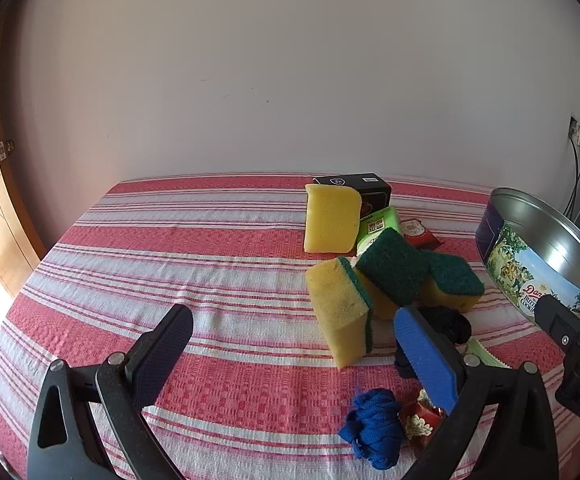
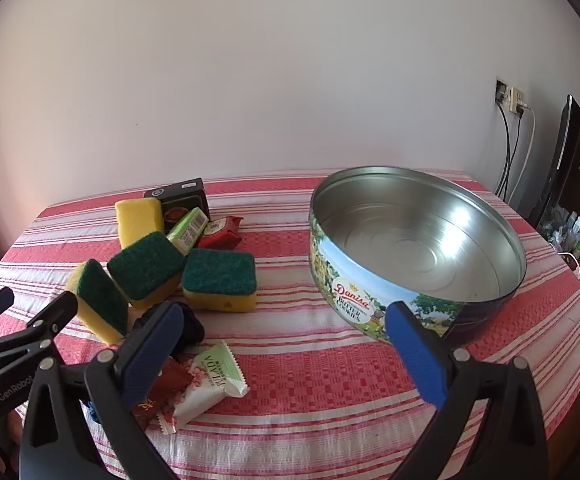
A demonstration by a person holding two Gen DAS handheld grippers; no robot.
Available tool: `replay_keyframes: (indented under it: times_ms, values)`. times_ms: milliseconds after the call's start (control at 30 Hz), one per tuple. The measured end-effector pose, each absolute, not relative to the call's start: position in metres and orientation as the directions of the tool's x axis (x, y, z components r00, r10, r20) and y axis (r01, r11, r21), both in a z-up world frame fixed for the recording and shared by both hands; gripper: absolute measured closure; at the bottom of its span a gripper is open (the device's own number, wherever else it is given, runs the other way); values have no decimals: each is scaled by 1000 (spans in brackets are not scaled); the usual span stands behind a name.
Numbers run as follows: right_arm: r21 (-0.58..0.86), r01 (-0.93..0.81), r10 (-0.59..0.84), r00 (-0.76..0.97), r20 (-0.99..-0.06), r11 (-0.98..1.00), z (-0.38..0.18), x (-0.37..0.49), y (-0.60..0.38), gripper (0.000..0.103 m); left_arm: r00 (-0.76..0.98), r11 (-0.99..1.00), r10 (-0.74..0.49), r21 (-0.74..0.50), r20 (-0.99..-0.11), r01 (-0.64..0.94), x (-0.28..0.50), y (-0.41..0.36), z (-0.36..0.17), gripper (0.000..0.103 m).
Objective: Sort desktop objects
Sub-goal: 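Grasp a yellow-green sponge with left tool while right tool grasps another sponge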
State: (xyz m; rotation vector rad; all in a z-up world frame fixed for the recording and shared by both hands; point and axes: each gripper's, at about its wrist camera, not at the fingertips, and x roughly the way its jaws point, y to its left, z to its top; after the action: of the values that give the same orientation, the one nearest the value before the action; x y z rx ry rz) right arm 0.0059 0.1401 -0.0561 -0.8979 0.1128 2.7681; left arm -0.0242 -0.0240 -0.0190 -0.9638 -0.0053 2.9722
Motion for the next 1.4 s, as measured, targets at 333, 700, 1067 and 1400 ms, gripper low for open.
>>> replay_keyframes:
  times_ms: [333, 700, 1067, 1400]
  values:
    - [-3, -242, 197, -785, -587, -970, -58, 4, 146, 2, -757, -1000, -2, 7, -654, -4, -69, -15, -38, 1]
    - [23, -218, 158, -772, -616, -976, -67, -3, 148, 7, -718, -998, 67, -50, -692, -45, -83, -17, -57, 36]
    - [23, -205, 146, -767, -624, -979, -69, -2, 143, 7, -678, -975, 213, -197, -704, -102, -86, -24, -64, 71]
    - [27, -135, 88, -771, -631, -990, -61, -38, 132, 7, -790, -989, 120, -140, -601, -44, -51, -47, -26, 72]
